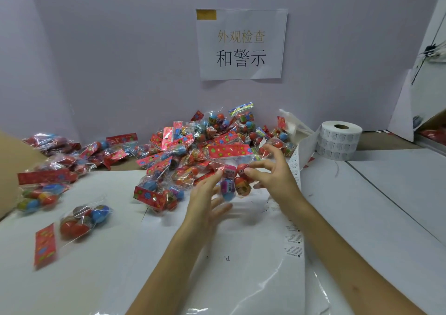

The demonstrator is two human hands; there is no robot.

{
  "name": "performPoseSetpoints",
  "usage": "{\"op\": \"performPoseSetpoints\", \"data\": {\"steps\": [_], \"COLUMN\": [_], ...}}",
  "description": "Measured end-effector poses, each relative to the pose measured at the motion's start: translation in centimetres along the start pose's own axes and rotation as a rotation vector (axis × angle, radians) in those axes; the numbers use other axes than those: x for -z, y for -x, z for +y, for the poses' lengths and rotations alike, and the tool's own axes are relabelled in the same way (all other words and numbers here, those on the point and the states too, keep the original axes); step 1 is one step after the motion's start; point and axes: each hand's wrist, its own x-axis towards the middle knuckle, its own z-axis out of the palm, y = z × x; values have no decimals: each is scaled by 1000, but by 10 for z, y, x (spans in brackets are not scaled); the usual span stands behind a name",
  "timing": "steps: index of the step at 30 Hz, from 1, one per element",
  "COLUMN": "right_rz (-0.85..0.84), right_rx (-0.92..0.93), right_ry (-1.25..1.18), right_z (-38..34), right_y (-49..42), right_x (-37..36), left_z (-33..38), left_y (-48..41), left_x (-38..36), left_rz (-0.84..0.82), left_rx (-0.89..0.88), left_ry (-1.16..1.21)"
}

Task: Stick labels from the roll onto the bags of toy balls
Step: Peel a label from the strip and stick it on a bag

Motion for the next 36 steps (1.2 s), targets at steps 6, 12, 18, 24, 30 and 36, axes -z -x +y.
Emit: {"op": "performPoseSetpoints", "data": {"steps": [6, 12, 18, 24, 30, 36], "right_rz": [-65, -132, -88, 34, -286, -301], "right_rx": [40, -51, 5, 176, 38, -192], "right_ry": [19, 16, 0, 60, -214, -573], "right_z": [-2, -1, 5, 5, -10, -16], "right_y": [3, 1, 1, 3, 8, 5], "right_x": [1, 0, -2, -1, -2, 6], "left_z": [-2, -4, -7, -11, -8, 0], "left_y": [-2, -6, -3, 1, -1, 2], "left_x": [-2, -1, -2, -10, -5, -3], "left_rz": [-102, -52, 62, -27, -92, -107], "left_rx": [-67, -95, -194, -292, -168, -100], "left_ry": [-154, -99, -169, -260, -6, 274]}}
